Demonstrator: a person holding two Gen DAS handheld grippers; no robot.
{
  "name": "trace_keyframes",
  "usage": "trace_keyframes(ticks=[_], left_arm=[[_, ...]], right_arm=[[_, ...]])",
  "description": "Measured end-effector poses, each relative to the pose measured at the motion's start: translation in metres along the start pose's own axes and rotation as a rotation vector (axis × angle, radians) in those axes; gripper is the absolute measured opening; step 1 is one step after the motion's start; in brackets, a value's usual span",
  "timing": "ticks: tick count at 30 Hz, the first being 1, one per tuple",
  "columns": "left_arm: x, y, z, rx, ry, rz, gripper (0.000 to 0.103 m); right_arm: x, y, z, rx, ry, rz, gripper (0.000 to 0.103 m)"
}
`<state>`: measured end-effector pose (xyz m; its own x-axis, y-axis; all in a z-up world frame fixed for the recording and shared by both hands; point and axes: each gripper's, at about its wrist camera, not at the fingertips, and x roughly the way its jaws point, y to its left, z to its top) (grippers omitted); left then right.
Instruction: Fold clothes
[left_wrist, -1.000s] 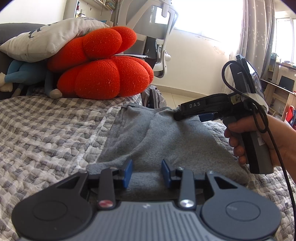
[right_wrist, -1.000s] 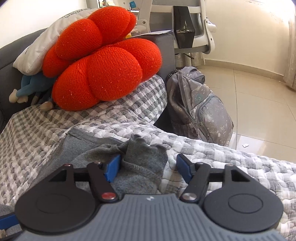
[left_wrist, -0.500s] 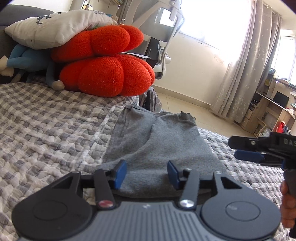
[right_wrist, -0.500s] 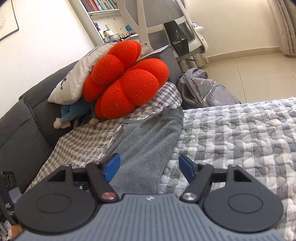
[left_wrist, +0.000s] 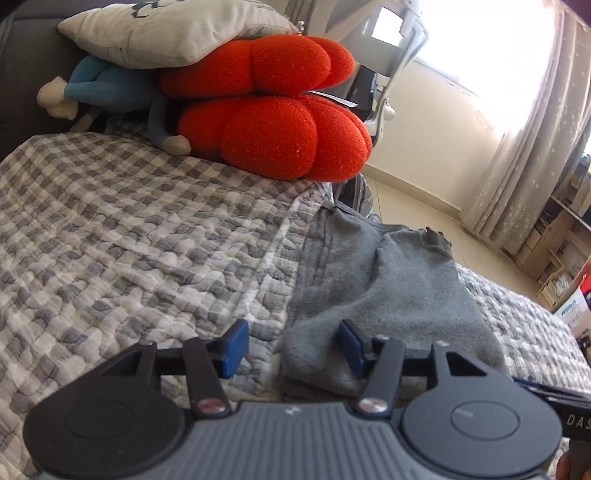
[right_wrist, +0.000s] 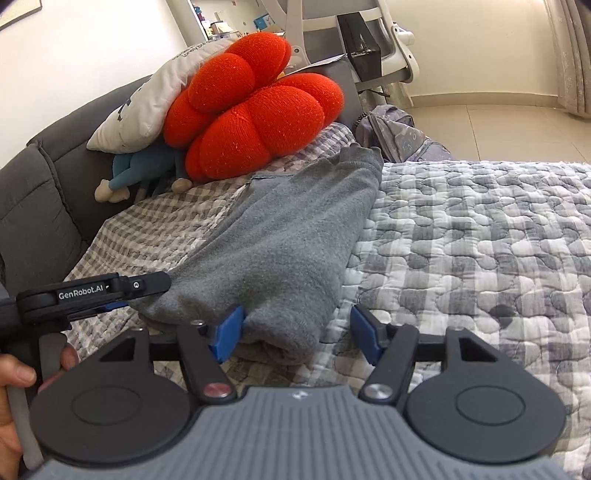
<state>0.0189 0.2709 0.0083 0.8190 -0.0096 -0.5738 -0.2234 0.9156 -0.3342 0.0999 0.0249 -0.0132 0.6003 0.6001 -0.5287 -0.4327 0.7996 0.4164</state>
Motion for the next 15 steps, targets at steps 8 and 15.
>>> trace_keyframes(ticks=[8, 15], left_arm=[[-0.007, 0.012, 0.003, -0.095, 0.047, -0.106, 0.053], [0.012, 0.000, -0.006, -0.061, 0.077, -0.115, 0.052]], right_arm=[[-0.016, -0.035, -0.009, 0.310, -0.065, 0.144, 0.070], [-0.010, -0.030, -0.009, 0.343, -0.091, 0.151, 0.067]])
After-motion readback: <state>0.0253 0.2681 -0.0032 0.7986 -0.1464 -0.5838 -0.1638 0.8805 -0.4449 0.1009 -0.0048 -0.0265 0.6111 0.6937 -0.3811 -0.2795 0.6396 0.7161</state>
